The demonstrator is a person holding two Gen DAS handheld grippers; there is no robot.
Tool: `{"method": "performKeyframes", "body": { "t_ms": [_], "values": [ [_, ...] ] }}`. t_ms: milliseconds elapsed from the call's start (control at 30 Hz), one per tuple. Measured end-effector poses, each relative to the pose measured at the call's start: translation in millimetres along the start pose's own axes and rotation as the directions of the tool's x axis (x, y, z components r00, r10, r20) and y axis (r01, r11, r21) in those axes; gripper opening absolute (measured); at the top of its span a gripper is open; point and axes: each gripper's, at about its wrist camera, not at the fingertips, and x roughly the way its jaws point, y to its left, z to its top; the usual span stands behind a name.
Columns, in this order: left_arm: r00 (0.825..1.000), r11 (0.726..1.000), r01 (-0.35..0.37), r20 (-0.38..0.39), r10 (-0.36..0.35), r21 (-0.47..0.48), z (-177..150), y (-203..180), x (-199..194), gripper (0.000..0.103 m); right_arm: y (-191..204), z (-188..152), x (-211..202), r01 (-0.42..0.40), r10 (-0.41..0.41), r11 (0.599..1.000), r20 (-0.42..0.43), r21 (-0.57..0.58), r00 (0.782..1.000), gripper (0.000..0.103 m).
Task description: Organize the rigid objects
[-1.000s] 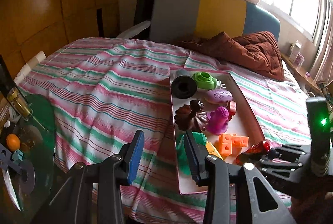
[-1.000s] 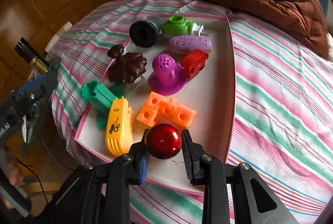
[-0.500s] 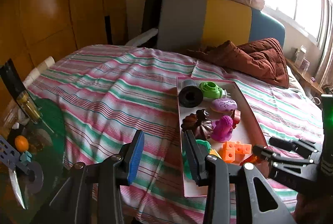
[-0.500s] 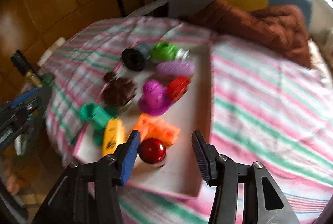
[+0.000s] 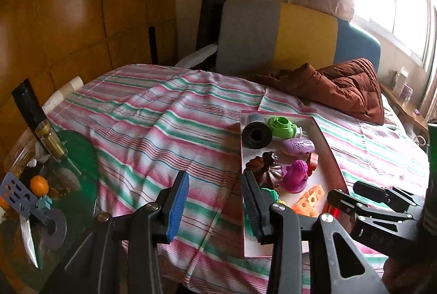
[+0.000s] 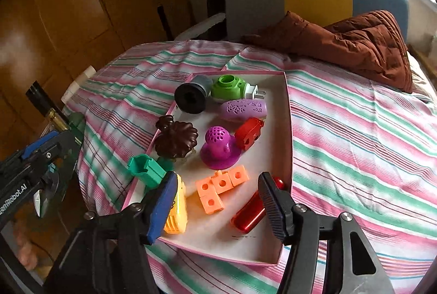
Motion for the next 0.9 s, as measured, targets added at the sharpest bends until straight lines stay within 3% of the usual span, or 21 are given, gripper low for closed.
{"method": "performKeyframes", "body": {
  "t_ms": [233,433,900],
  "values": [
    [0.998,1.0,-0.029,0.052,0.029,0.003,-5.7,-2.9,-9.9,0.04,13.4,-6.4,-21.3,0.08,-0.078,0.997,0.086,-0.018,0.993,0.069],
    [0.998,1.0,0.01,0.057,-0.009,-0.024,-14.4,-2.6,-15.8,0.04,25.6,-13.7,-40.8,0.19,-0.187,0.982,0.172,-0.004,0.967,0.074],
    [0.999,1.0,0.012,0.037,-0.012,-0.013,-23.9,-6.6,-16.0,0.04,31.4,-27.1,-40.2,0.219,-0.215,0.976,0.158,-0.009,0.964,0.074]
  ]
}}
